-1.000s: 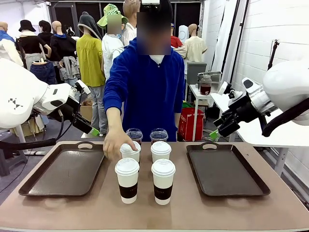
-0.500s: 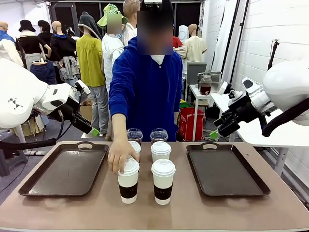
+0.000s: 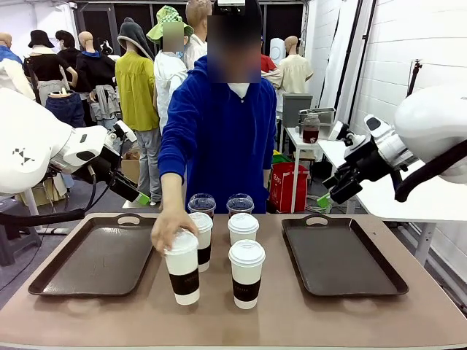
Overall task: Distribute the coffee onto the tray.
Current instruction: Pick up one iced Americano and place it on the right Handle tray.
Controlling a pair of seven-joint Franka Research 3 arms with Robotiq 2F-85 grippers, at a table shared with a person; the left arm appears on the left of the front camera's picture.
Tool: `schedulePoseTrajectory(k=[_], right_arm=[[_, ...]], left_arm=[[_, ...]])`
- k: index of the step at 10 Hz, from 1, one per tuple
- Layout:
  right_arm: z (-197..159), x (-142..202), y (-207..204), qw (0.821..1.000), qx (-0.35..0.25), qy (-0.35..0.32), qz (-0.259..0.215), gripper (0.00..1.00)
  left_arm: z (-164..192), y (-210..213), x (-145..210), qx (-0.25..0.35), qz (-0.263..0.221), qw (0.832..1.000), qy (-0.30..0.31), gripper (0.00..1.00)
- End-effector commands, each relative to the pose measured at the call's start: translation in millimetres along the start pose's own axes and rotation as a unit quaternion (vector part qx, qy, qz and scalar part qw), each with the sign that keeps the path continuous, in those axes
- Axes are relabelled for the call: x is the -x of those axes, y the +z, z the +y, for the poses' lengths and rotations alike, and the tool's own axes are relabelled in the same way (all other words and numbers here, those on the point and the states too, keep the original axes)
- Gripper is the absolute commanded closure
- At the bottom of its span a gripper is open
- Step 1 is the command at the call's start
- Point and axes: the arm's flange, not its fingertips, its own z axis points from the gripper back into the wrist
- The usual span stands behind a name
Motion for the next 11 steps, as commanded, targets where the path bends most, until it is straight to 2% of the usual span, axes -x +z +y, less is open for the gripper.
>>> schedulePoseTrajectory(k=[1, 4, 5, 8, 11], right_arm=[[-28.4, -12.4, -0.4, 0.999, -0.033, 0.03, 0.024, 0.0], [-74.3, -21.5, -21.3, 0.996, -0.047, 0.076, 0.019, 0.0], [-85.5, -21.8, -30.7, 0.993, -0.077, 0.09, 0.011, 0.0], [-119.3, -20.3, -67.7, 0.99, -0.093, 0.106, 0.008, 0.0], [-137.0, -5.6, -96.7, 0.984, -0.125, 0.124, -0.023, 0.0]], left_arm=[[1.2, 0.2, 0.7, 0.001, -0.001, 1.0, 0.001, 0.0], [1.2, 0.2, 0.7, 0.001, -0.001, 1.0, 0.001, 0.0], [1.2, 0.2, 0.7, 0.001, -0.001, 1.0, 0.001, 0.0], [1.2, 0.2, 0.7, 0.001, -0.001, 1.0, 0.001, 0.0], [1.2, 0.2, 0.7, 0.001, -0.001, 1.0, 0.001, 0.0]])
